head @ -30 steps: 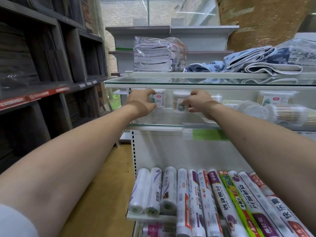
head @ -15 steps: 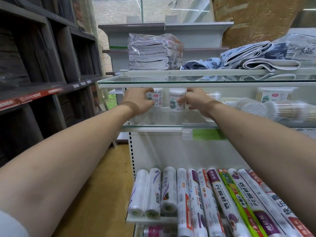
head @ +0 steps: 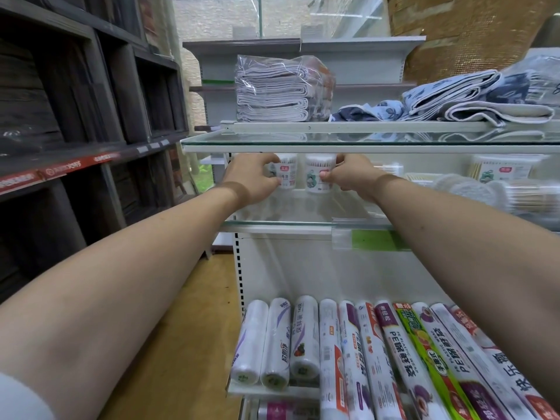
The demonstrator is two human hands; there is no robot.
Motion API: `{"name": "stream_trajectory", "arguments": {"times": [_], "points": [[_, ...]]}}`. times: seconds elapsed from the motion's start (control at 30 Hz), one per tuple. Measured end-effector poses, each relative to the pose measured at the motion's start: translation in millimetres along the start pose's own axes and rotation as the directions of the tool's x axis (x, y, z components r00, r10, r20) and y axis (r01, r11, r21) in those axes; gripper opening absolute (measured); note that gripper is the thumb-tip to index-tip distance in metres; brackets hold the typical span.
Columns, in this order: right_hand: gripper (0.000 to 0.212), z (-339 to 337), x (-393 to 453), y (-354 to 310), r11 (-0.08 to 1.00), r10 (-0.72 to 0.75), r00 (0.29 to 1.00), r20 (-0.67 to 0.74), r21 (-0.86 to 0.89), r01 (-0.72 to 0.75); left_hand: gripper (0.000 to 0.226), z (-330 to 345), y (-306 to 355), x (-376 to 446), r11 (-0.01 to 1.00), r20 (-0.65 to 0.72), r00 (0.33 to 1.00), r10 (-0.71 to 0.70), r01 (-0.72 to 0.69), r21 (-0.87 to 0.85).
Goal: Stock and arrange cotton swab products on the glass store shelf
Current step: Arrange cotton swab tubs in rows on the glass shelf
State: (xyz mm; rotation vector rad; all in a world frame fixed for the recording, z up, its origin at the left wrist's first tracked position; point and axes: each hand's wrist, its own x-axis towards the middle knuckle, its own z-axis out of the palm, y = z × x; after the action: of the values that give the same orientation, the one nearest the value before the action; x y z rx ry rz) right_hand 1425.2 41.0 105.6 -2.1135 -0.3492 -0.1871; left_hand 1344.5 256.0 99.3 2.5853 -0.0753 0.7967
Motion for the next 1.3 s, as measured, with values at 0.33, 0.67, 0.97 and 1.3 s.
{"name": "stream_trajectory", "arguments": {"times": [0.33,0.67,0.97,1.3], "points": [[0.017,10,11,-3,0.998,0.016,1.0,-0.013,-0.066,-0.017,0.043,3,-10,5,0.999,-0.034,0.999,-0.034,0.033,-0.043],[0.02,17,16,-10,0.989,0.0,1.0,0.023,-0.145,0.004,0.044,1,-12,7,0.999,-0.019,0.999,-0.044,0.043,-0.03],[0.034,29,14,-20,0.975,-0.001,0.999,0.041,-0.22,0.01,0.042,-5,-18,1,1.0,-0.037,0.999,-0.017,0.016,-0.017],[0.038,19,-3,-28,0.927,-0.039,0.996,0.078,-0.37,0.065,0.042,-8,-14,-4,0.999,-0.02,0.999,-0.038,0.038,-0.021]]}}
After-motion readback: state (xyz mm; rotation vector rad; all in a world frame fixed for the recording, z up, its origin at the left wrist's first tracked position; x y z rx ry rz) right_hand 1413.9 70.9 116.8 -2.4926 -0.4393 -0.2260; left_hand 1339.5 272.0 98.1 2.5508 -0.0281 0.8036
